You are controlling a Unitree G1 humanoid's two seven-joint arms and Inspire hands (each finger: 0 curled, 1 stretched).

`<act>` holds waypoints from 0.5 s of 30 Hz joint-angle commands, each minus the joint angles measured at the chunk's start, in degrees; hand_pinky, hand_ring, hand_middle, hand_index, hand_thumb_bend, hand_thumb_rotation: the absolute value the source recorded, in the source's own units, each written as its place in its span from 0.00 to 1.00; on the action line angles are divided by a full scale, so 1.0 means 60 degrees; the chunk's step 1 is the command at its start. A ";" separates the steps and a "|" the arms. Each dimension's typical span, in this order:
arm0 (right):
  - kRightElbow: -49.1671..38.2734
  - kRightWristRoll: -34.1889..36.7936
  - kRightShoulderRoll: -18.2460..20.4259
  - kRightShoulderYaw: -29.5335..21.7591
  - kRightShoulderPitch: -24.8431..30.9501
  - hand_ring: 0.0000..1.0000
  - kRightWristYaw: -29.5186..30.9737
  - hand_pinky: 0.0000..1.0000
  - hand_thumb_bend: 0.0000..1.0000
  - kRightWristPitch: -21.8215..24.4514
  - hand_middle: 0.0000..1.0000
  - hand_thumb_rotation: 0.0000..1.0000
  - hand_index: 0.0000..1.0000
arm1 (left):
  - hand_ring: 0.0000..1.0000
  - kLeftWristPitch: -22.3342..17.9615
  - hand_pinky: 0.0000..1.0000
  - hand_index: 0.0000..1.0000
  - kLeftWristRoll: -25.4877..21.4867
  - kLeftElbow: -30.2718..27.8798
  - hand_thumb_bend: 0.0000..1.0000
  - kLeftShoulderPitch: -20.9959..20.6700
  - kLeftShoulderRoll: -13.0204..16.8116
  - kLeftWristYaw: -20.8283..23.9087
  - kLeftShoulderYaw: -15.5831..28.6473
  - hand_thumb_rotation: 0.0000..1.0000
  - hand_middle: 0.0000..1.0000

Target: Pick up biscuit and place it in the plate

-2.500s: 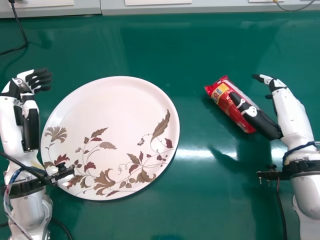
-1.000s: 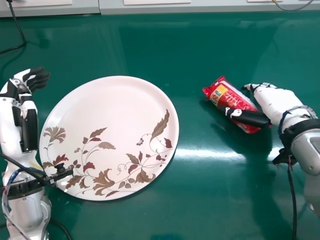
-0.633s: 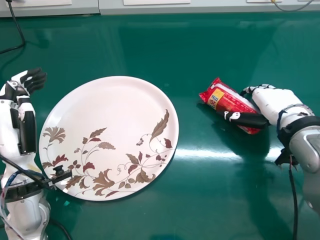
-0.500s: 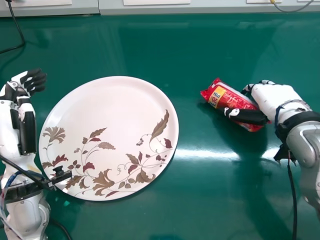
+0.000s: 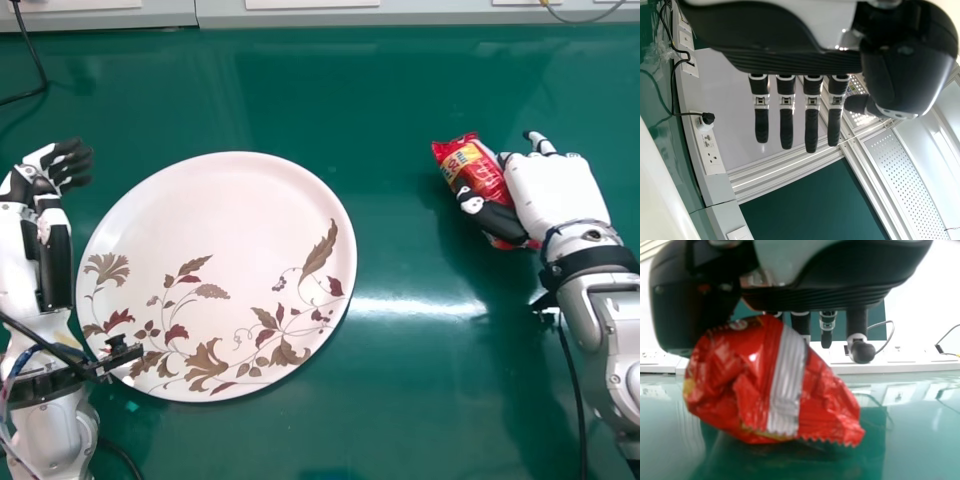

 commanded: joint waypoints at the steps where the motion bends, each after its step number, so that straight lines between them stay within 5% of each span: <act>1: 0.0012 0.0168 0.0078 -0.0047 0.0376 0.10 0.0017 0.05 0.50 -0.0049 0.38 0.00 0.48 | 0.71 0.0071 0.66 0.74 0.0079 0.0385 0.01 0.0458 -0.0164 -0.0012 -0.0017 0.00 0.71; 8: -0.0985 0.0185 0.0126 -0.0512 0.0624 0.12 -0.0856 0.07 0.51 -0.0342 0.43 0.00 0.48 | 0.72 0.0184 0.70 0.74 0.0033 0.0316 0.01 0.0427 -0.0169 -0.0060 -0.0024 0.00 0.72; 15: -0.2739 0.0279 0.0467 -0.0618 0.0255 0.10 -0.0358 0.05 0.52 -0.0582 0.46 0.00 0.47 | 0.71 0.0153 0.68 0.74 0.0039 0.0470 0.00 0.0277 -0.0075 -0.0053 0.0002 0.00 0.71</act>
